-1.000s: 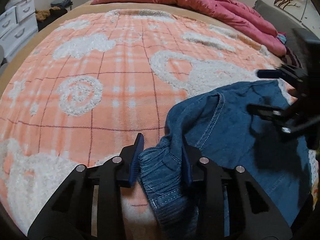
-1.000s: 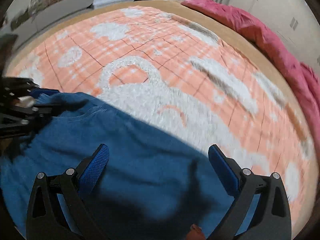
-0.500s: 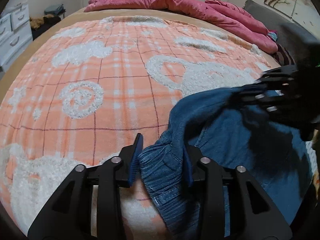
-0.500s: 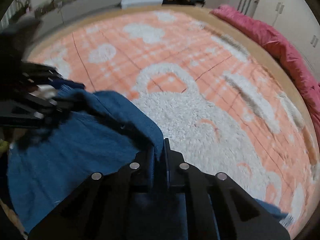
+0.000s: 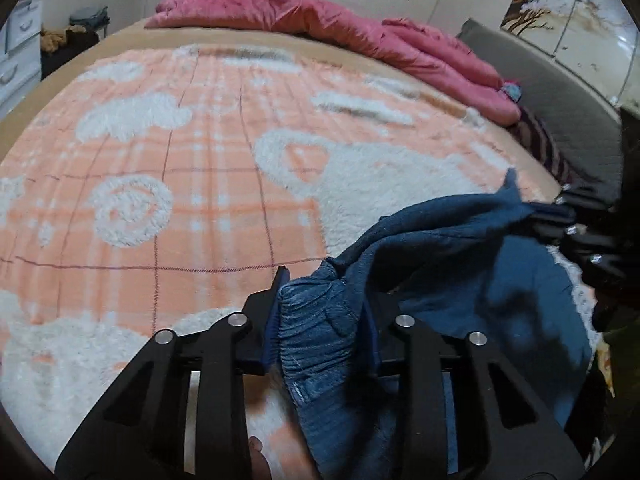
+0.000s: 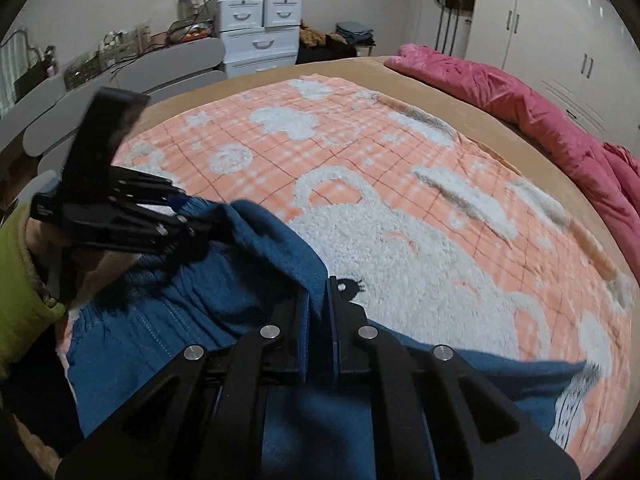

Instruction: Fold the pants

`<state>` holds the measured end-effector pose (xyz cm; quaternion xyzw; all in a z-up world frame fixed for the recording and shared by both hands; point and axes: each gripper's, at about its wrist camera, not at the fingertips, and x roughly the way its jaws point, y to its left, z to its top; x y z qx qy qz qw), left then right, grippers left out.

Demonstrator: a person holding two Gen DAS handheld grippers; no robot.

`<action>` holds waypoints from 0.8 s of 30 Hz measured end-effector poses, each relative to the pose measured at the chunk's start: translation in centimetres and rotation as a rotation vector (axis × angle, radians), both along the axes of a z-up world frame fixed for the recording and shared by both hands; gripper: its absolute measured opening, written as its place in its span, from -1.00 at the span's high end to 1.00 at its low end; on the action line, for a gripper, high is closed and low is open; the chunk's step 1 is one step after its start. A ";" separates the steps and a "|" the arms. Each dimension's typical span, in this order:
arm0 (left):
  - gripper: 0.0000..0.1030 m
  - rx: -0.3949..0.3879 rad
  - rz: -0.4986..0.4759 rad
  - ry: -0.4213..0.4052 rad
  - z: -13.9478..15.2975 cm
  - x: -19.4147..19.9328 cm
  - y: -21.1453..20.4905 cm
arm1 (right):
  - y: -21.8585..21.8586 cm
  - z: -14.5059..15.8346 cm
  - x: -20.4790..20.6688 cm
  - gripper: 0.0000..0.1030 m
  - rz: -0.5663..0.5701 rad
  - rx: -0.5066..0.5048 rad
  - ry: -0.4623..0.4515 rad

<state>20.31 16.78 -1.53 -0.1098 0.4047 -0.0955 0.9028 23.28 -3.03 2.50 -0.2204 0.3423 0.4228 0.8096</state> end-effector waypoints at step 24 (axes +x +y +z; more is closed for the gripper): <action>0.53 0.134 -0.075 -0.161 2.8 -17.0 -6.0 | -7.5 0.3 -15.7 0.86 -0.005 0.165 0.053</action>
